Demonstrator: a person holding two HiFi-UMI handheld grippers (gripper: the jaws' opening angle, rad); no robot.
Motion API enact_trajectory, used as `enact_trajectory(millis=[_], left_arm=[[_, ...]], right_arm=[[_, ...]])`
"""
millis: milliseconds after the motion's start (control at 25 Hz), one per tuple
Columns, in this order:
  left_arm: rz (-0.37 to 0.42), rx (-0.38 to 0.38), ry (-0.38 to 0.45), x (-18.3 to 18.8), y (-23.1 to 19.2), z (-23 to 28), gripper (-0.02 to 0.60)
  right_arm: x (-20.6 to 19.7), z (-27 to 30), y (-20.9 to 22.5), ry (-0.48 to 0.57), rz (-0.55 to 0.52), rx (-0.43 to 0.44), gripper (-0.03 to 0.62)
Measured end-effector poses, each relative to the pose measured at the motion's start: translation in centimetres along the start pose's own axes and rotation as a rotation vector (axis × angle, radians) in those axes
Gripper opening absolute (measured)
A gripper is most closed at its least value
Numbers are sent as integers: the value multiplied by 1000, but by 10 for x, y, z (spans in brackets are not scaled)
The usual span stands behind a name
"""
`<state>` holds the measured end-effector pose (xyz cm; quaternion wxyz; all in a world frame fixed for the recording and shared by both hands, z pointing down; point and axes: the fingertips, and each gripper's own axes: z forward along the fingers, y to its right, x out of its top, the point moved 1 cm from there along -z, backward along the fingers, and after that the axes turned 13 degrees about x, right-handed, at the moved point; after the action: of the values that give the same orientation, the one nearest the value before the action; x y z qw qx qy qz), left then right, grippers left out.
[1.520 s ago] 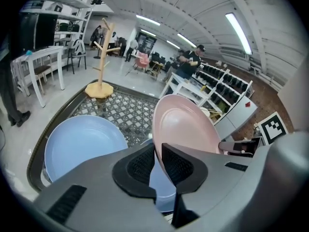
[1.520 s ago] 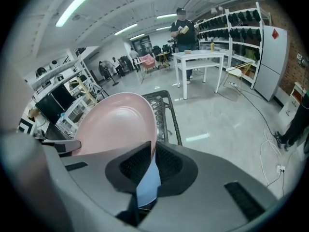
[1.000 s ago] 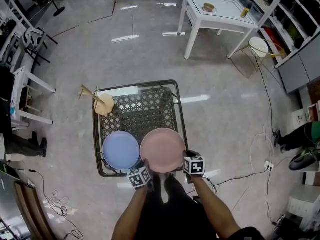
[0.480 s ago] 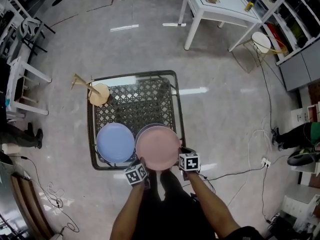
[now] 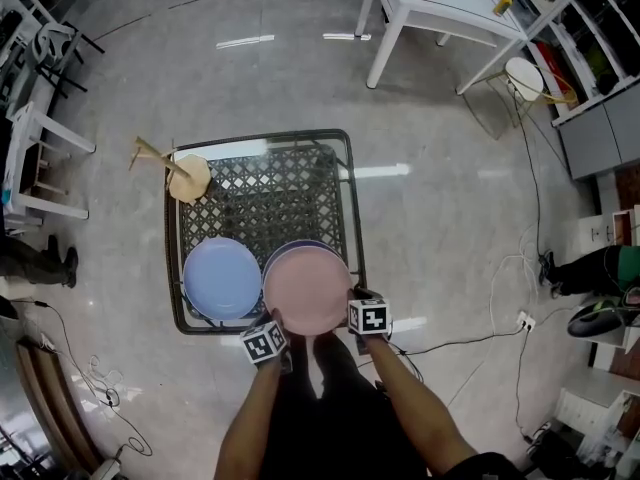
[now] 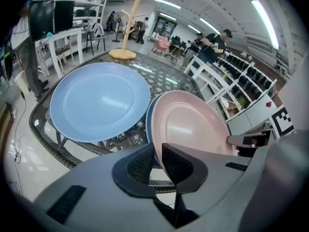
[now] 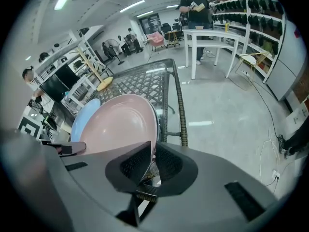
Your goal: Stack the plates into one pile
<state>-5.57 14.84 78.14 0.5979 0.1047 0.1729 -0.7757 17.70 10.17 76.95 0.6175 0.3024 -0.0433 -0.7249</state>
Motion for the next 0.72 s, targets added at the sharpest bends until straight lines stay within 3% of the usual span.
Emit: enact_trajectory(millis=[200,720], left_arm=[[15,16,-41,-6,0,5,61],[18,19,-56,0,-3,12,72]], right_arm=[[-2,5,4,-26,0,-5,31],[3,20,6,-40,-26,-16,31]])
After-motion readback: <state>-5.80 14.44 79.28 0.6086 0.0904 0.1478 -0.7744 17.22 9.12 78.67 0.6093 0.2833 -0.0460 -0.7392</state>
